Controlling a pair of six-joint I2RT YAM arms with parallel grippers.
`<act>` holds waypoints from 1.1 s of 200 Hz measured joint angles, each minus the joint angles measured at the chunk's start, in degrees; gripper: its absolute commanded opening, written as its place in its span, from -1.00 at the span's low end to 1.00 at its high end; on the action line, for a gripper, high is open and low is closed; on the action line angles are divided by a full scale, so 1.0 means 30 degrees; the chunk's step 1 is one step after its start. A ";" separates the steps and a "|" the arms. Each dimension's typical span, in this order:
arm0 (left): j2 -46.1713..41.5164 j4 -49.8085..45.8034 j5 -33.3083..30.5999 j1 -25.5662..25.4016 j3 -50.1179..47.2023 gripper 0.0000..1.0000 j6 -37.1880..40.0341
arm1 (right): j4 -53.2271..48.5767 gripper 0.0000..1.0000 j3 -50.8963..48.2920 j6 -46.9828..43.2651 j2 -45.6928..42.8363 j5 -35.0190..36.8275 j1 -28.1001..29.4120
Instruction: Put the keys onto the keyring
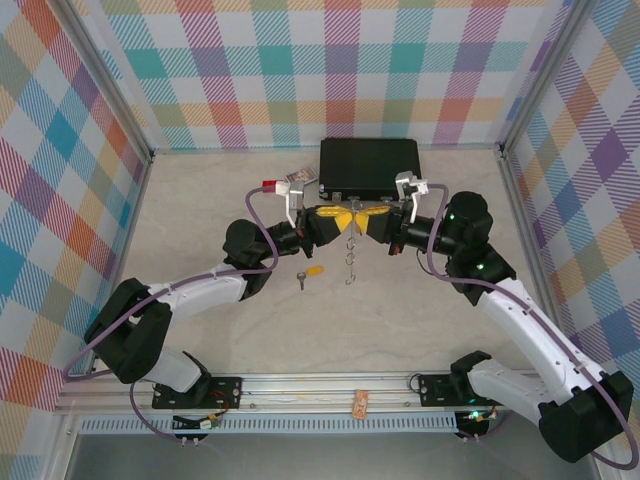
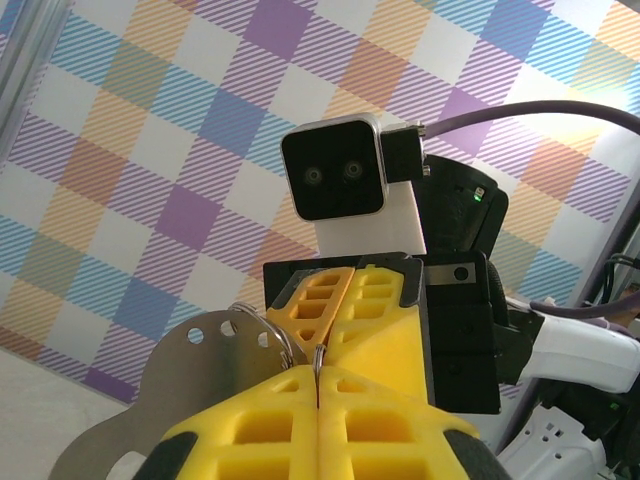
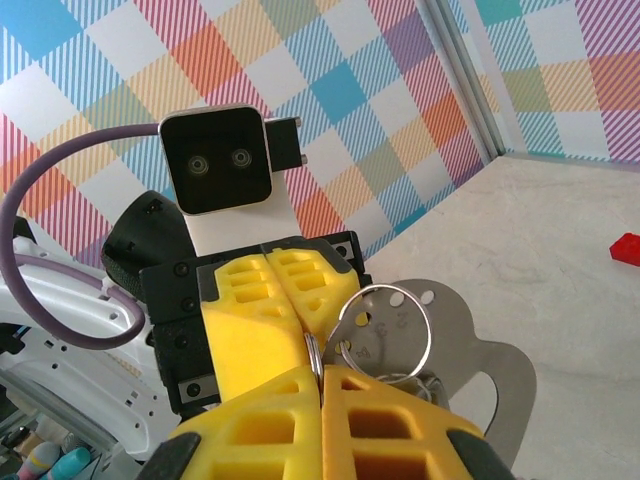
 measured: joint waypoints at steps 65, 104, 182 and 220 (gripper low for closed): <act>-0.0933 0.0022 -0.0408 0.1355 -0.0291 -0.11 -0.0452 | 0.0000 -1.00 -0.0022 -0.0022 -0.0539 0.0656 0.0036; -0.1552 0.0080 -0.0510 0.1625 -0.0444 -0.11 -0.0452 | 0.0102 -1.00 -0.0160 -0.0022 -0.0627 0.0736 0.0036; -0.1545 0.0007 -0.0495 0.1632 -0.0459 -0.07 -0.0372 | 0.0408 -1.00 -0.1056 -0.2346 -0.1107 0.1785 0.0036; -0.1749 -0.0583 -0.0488 0.1647 -0.0867 -0.07 0.0284 | 0.1333 -1.00 -0.2404 -0.5967 -0.1443 0.3606 0.0131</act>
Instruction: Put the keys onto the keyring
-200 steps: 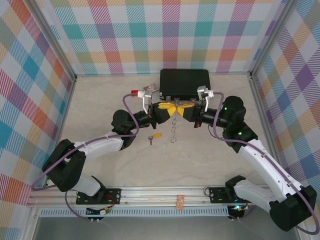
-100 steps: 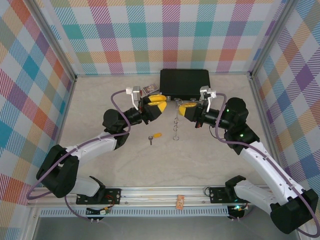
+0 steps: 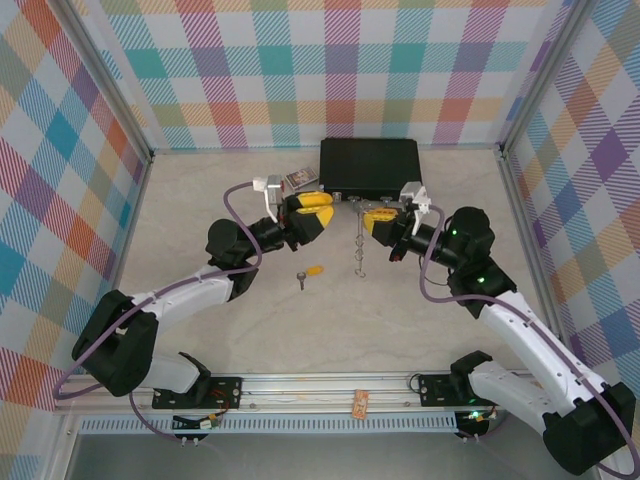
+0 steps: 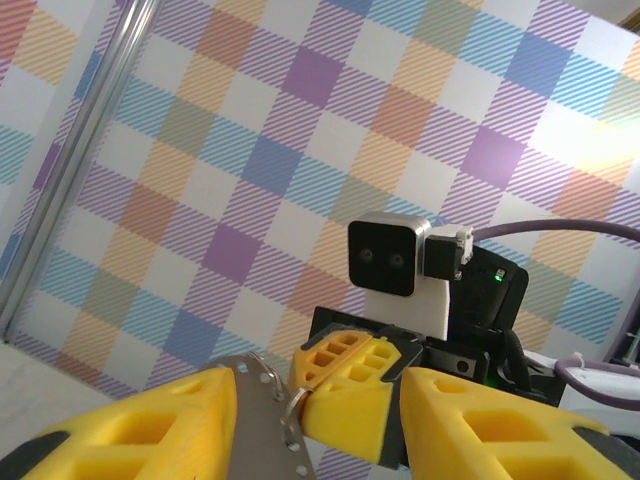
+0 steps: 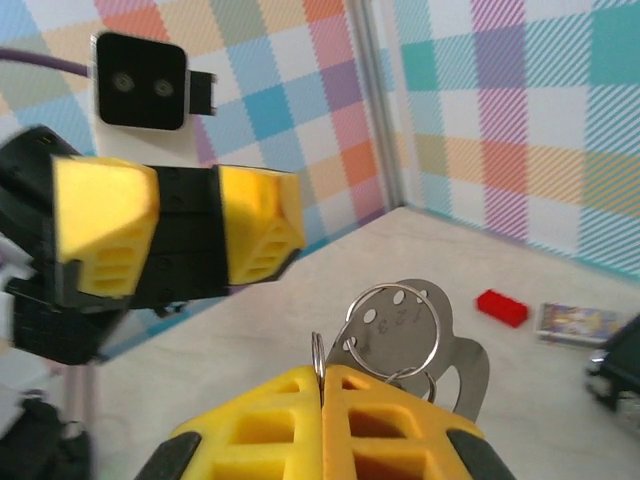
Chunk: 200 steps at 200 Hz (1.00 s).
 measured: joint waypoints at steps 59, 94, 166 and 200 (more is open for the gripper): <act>-0.1158 -0.1494 -0.0007 0.0000 -0.0408 -0.07 0.1596 | 0.1370 -1.00 -0.0517 -0.7395 0.0160 0.3738 0.2368; -0.1821 -0.2251 -0.0138 0.0000 -0.1035 -0.07 0.2521 | 0.2018 -1.00 -0.0510 -1.2757 0.1056 0.6215 0.4758; -0.4590 -0.4991 -0.2499 0.0117 -0.2361 -0.05 0.5013 | 0.3016 -1.00 -0.0510 -1.9657 0.1552 0.9165 0.7176; -0.5319 -0.5552 -0.3912 0.0124 -0.2849 -0.05 0.5734 | 0.3402 -1.00 -0.0576 -2.1034 0.1552 0.9661 0.7548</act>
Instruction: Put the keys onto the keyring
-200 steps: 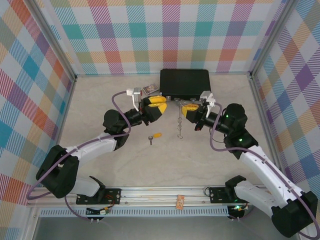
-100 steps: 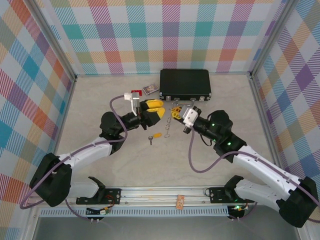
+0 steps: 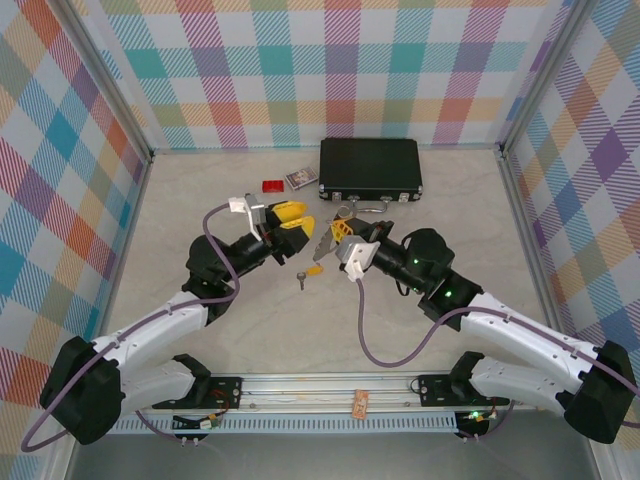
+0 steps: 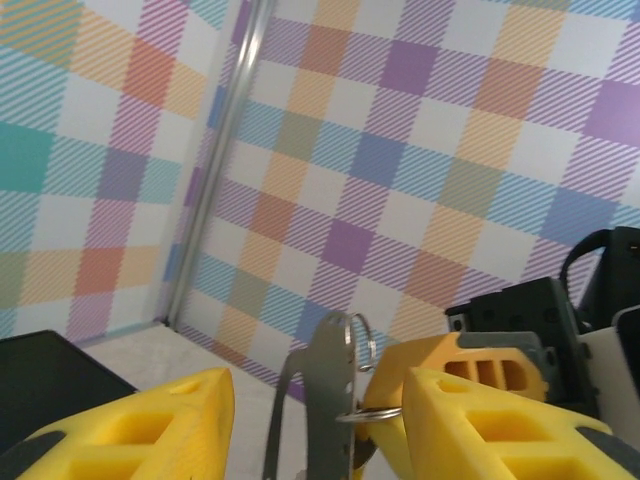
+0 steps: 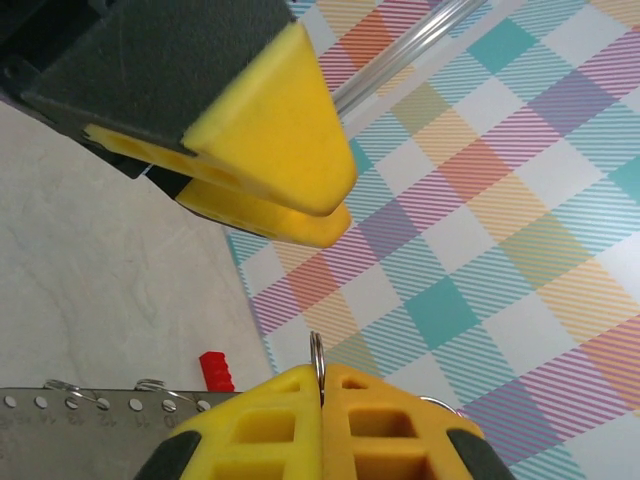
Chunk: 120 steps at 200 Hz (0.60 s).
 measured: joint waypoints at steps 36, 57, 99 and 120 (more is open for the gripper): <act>-0.0007 -0.0372 -0.0780 0.0000 -0.0124 -0.05 0.0474 | 0.0226 -1.00 -0.0095 -0.0503 -0.0007 0.0073 0.0015; -0.0007 -0.0539 -0.0918 0.0000 -0.0124 -0.05 0.0619 | 0.0488 -1.00 -0.0255 -0.0583 -0.0007 0.0087 0.0036; -0.0073 -0.0641 -0.1056 0.0000 -0.0124 -0.04 0.0918 | 0.0707 -1.00 -0.0721 -0.0627 -0.0095 0.0219 0.0226; -0.0131 -0.0736 -0.1056 0.0000 -0.0124 -0.04 0.0991 | 0.0350 -1.00 -0.0612 0.0488 -0.0328 0.0291 0.0226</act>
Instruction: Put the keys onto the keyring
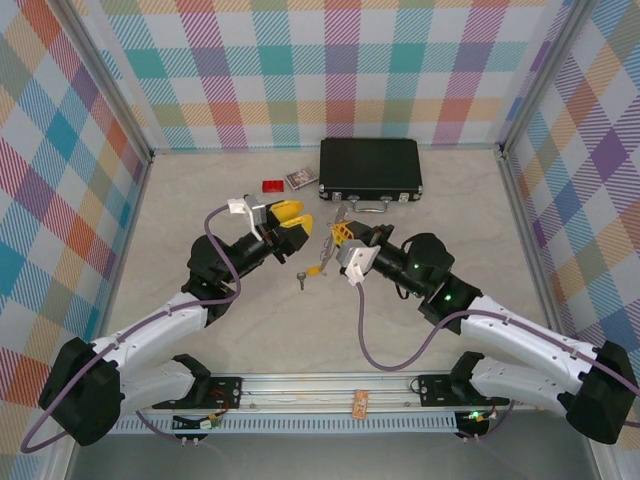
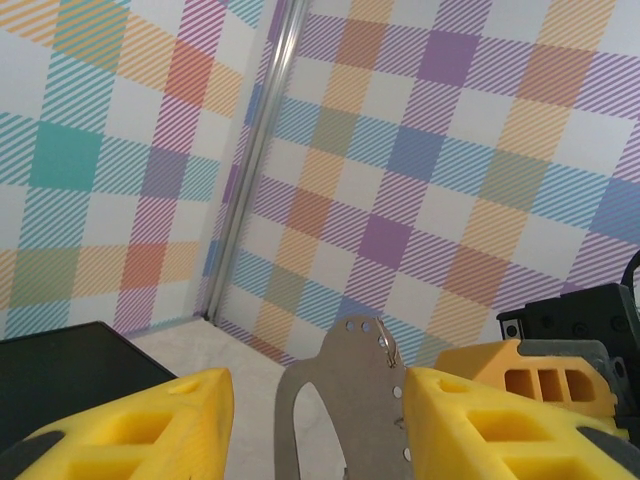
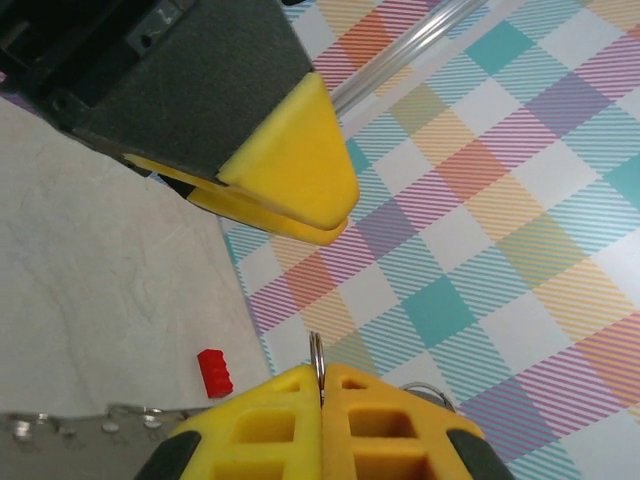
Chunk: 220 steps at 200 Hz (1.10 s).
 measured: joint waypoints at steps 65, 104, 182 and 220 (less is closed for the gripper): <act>-0.0131 -0.0211 0.0364 0.0000 0.0015 -0.03 -0.0015 | -0.3155 -1.00 0.1865 0.7031 -0.1333 -0.2470 -0.2441; -0.0131 -0.0219 0.1239 0.0022 0.0284 -0.03 -0.0393 | -0.4109 -1.00 0.2732 1.2888 -0.1712 -0.6572 -0.6084; -0.0124 -0.0146 0.2390 0.0036 0.0510 -0.03 -0.0984 | -0.5231 -1.00 0.3847 1.9154 -0.0131 -1.0761 -0.7490; -0.0102 -0.0219 0.2667 0.0036 0.0998 -0.03 -0.1297 | -0.4240 -1.00 0.4342 2.3292 0.1005 -1.2648 -0.8896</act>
